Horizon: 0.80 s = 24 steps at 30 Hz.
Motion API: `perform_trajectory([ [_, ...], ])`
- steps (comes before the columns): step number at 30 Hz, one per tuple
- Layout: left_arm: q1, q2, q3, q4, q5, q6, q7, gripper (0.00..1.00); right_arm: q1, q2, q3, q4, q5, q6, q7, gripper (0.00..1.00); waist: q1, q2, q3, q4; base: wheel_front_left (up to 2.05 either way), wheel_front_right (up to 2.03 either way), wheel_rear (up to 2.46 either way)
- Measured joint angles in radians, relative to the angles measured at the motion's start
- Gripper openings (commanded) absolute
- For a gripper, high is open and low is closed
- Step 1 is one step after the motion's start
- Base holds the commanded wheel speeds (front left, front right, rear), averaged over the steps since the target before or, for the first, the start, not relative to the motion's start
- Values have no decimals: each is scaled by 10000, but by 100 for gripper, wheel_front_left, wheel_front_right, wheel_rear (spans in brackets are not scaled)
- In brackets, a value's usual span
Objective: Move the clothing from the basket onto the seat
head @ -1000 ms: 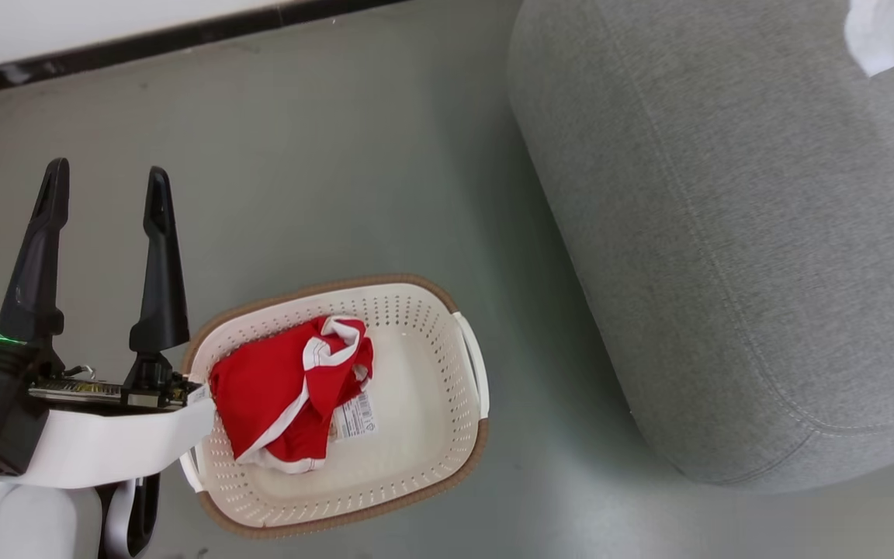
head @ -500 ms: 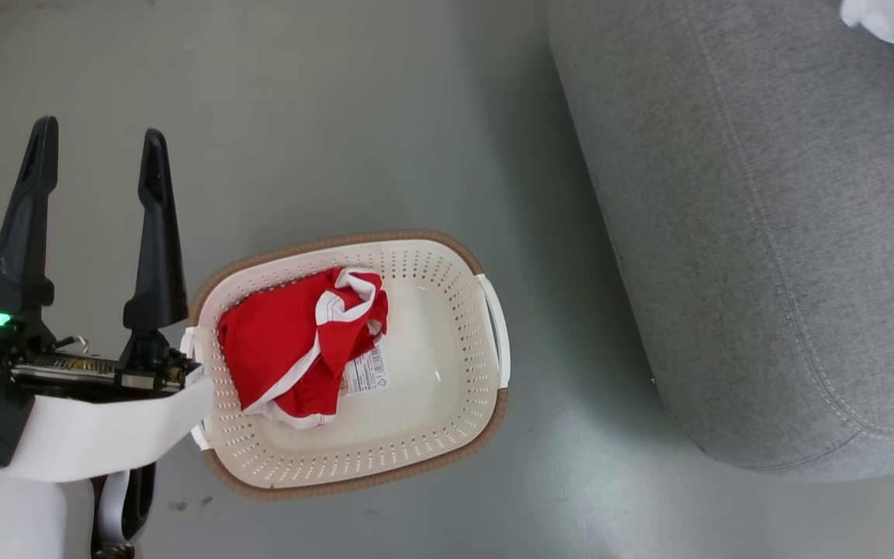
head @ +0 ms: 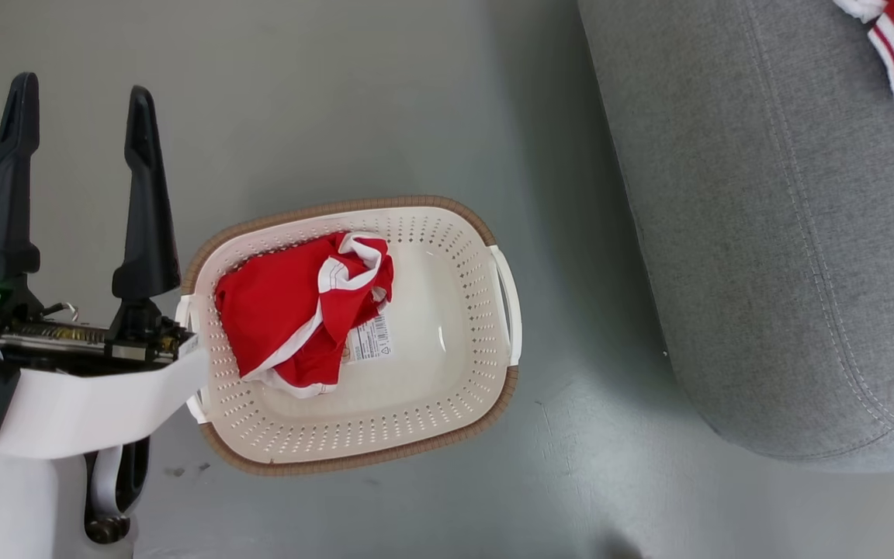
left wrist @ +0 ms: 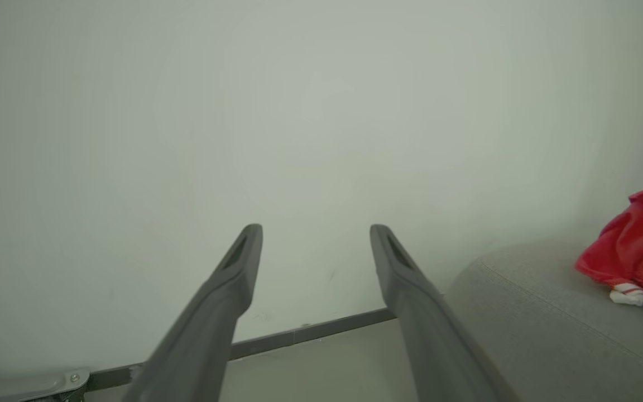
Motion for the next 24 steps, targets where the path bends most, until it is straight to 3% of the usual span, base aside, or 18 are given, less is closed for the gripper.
perform_trajectory([
  [24, -367, 31, -29, 859, 165, -17, -31, 100, 1512, 777, 780, 1156, 422, 0, -834, 0, 0, 0, 307, -227, 0, 0, 0],
])
